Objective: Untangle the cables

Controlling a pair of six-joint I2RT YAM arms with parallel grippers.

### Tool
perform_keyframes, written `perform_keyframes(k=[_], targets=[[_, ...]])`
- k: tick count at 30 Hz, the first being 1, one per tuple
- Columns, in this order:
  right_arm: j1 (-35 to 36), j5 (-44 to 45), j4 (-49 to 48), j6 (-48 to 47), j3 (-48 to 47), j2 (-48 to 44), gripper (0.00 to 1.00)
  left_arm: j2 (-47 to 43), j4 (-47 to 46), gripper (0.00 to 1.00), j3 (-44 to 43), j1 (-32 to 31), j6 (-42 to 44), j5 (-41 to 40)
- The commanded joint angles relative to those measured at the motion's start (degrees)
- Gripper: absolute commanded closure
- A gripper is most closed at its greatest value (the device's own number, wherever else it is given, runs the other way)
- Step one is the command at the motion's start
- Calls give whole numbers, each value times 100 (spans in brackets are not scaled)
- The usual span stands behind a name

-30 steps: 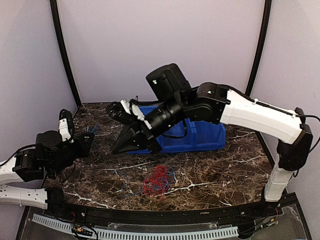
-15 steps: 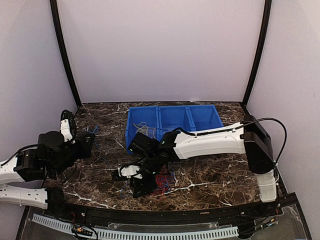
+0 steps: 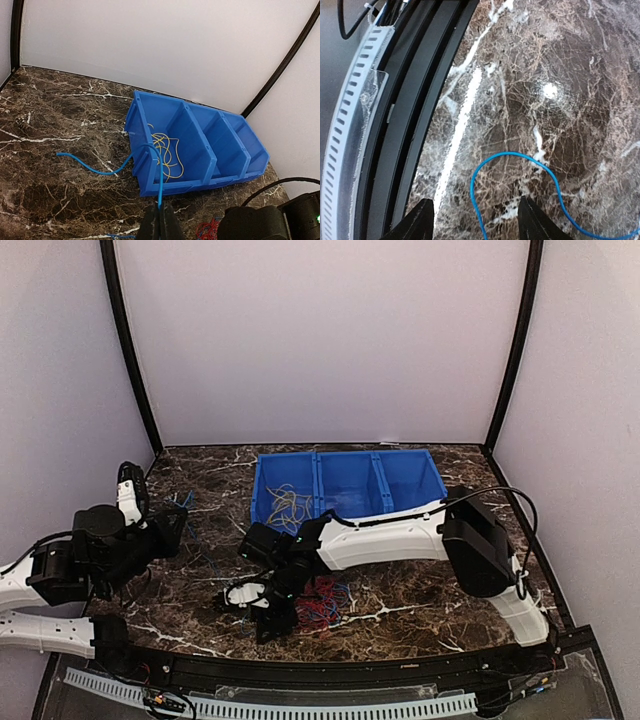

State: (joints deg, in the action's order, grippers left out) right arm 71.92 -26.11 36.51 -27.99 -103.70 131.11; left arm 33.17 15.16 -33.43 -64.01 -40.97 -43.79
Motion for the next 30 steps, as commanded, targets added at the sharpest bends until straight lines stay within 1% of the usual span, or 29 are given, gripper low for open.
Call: perform_keyframes(k=[1,2,3,4,5,6,9,12,14,17,22,24,26,30], targets=[[52,-187,290,126,-453,392,44,-111,60,100,152,20,-11,-132],[58,-209,299,189,-540,430,48,-134,72,100,166,18,-14,-136],[51,-271,368,226,-687,467,61,-148,85,100,172,19,-31,-127],[54,-363,532,224,-878,467,89,-159,97,100,179,20,-44,-128],[53,-494,653,274,-1095,413,98,-172,104,100,186,20,-52,-129],[53,-659,727,341,-1289,275,100,-180,111,100,187,20,-65,-134],[51,-1247,722,502,-1774,-347,100,-212,137,100,211,20,-79,-142],[-16,-1631,484,621,-1941,-998,100,-215,102,100,217,20,-79,-174],[-121,-1730,360,682,-1861,-1302,100,-204,52,100,222,20,-47,-178],[-289,-1892,424,661,-1593,-1534,100,-161,5,100,208,19,-18,-161],[-642,-2852,460,756,-941,-1835,100,-91,-74,100,194,28,19,-120],[-680,-2928,449,721,-861,-2043,100,-43,-113,100,179,29,51,-109],[-679,-2863,439,717,-998,-2239,100,16,-155,100,153,29,99,-123],[-681,-2718,839,496,-1926,-2511,100,184,-314,100,47,26,260,-172]])
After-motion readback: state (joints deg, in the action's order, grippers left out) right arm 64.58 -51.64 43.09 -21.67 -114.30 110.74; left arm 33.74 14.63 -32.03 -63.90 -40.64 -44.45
